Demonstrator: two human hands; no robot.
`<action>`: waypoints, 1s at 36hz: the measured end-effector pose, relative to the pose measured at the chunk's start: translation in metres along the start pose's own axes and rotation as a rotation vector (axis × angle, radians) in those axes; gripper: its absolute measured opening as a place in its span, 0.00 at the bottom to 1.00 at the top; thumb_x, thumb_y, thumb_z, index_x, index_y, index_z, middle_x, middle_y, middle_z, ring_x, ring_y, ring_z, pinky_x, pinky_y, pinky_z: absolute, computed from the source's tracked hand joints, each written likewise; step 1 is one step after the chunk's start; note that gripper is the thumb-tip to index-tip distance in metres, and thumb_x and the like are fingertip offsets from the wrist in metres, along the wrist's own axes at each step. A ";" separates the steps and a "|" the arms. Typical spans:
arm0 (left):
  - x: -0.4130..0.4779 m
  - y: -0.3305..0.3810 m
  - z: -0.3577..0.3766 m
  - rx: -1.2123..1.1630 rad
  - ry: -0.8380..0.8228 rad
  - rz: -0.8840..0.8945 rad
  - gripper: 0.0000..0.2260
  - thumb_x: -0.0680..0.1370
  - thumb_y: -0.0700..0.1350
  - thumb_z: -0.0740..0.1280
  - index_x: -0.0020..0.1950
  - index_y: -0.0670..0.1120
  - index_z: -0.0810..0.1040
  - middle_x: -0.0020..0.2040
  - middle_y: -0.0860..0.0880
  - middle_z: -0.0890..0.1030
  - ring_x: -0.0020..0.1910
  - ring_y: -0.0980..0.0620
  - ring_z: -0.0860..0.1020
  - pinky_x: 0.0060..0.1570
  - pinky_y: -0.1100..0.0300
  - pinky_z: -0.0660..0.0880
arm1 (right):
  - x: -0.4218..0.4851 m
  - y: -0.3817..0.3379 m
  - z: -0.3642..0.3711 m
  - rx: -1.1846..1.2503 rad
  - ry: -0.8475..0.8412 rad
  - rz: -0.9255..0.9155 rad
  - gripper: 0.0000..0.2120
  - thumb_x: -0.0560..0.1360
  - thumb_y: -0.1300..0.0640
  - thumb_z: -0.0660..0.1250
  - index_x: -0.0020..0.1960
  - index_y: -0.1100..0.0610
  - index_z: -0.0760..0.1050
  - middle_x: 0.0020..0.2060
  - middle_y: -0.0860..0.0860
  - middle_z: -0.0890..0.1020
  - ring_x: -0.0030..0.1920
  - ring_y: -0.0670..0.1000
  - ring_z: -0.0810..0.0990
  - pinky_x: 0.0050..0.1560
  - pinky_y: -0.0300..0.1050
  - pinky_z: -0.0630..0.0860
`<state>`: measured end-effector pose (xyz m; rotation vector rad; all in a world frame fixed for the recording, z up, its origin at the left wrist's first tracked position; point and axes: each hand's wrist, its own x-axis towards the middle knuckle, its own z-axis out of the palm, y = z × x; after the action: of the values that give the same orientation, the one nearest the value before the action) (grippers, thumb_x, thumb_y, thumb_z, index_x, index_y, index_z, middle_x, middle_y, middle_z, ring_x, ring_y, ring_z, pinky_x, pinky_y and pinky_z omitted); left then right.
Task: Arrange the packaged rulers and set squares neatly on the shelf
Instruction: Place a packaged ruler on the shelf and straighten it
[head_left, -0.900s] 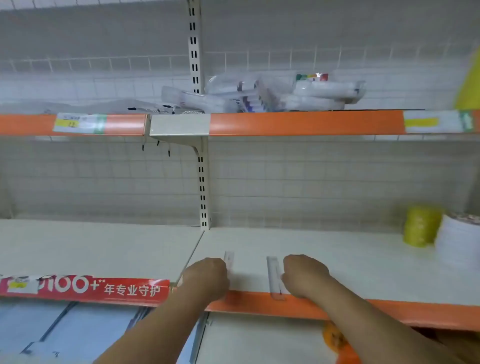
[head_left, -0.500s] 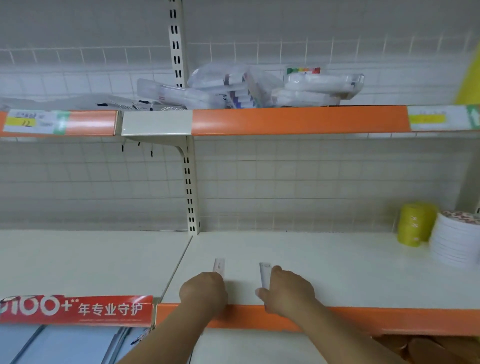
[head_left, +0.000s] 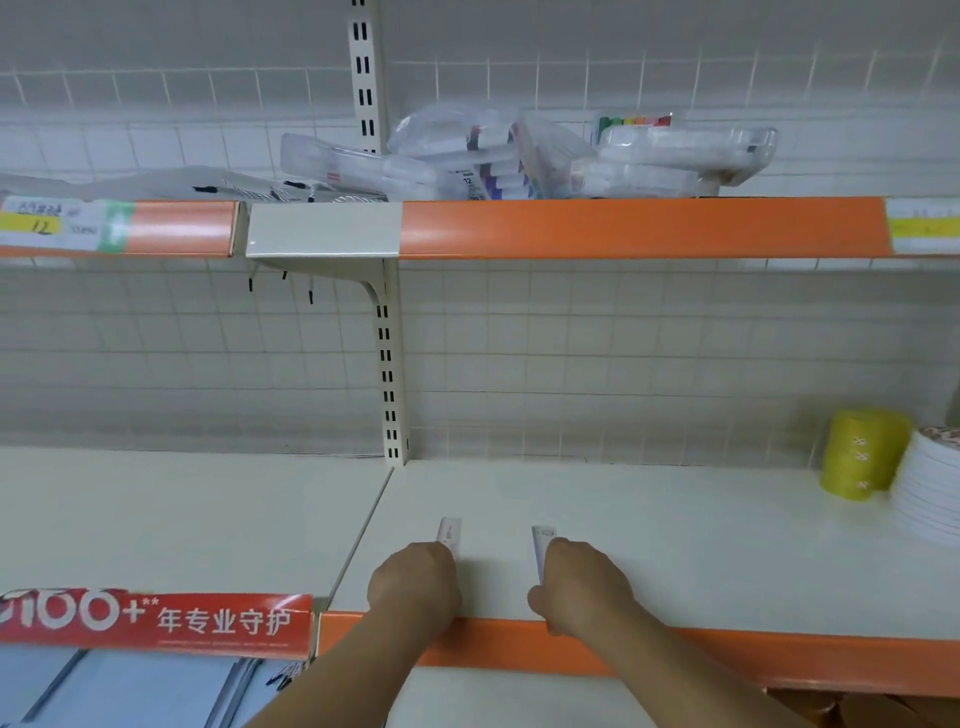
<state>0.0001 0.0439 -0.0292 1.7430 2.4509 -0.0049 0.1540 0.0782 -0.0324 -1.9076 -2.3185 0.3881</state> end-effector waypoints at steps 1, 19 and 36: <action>0.000 0.000 -0.001 0.004 0.004 0.008 0.22 0.77 0.40 0.60 0.72 0.47 0.66 0.55 0.48 0.78 0.47 0.49 0.74 0.50 0.59 0.74 | 0.001 -0.001 0.000 0.001 0.000 -0.002 0.07 0.72 0.60 0.62 0.41 0.56 0.63 0.31 0.47 0.68 0.35 0.50 0.71 0.25 0.39 0.60; -0.010 -0.055 -0.033 -0.031 0.143 -0.149 0.10 0.77 0.43 0.62 0.58 0.44 0.75 0.55 0.47 0.79 0.52 0.47 0.79 0.42 0.61 0.70 | 0.026 -0.038 -0.019 -0.145 0.023 -0.188 0.11 0.76 0.57 0.62 0.37 0.54 0.63 0.36 0.48 0.68 0.34 0.48 0.69 0.28 0.39 0.60; -0.053 -0.125 -0.049 -0.021 0.242 -0.471 0.05 0.78 0.45 0.62 0.45 0.45 0.71 0.38 0.50 0.73 0.39 0.49 0.74 0.36 0.59 0.71 | 0.035 -0.133 -0.008 -0.212 -0.041 -0.598 0.09 0.77 0.58 0.60 0.57 0.57 0.71 0.50 0.53 0.71 0.44 0.52 0.71 0.38 0.42 0.66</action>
<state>-0.1061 -0.0436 0.0160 1.1776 2.9647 0.1936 0.0230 0.0898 0.0081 -1.1732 -2.8882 0.1183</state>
